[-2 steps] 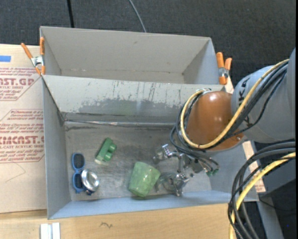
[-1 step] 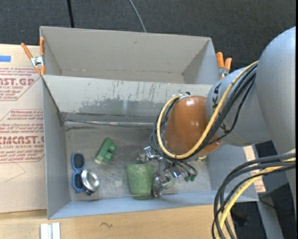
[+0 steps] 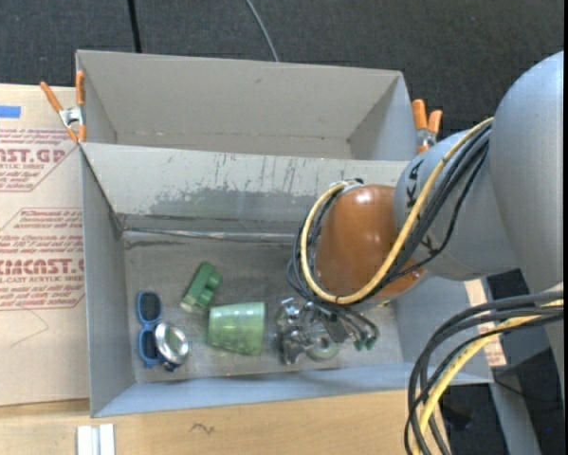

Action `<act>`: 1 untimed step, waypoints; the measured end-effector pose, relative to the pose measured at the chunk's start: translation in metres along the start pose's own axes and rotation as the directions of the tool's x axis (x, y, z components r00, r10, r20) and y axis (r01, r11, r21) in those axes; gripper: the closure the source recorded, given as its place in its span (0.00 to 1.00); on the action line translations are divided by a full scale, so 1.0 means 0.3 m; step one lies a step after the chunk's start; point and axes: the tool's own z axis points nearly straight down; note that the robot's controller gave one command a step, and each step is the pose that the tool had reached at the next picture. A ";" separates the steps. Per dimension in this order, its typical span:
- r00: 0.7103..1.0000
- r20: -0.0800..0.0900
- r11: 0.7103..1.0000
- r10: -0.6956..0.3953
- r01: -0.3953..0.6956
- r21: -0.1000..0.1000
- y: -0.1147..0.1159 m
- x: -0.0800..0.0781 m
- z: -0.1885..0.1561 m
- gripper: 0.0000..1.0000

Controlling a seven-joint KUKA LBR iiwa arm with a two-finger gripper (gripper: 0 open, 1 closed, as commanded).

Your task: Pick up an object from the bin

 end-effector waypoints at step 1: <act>0.958 0.011 0.958 0.287 -0.287 -0.001 -0.081 -0.038 -0.449 1.00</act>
Offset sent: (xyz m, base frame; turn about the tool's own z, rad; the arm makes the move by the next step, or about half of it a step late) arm 0.0176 -0.0196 0.1325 0.2917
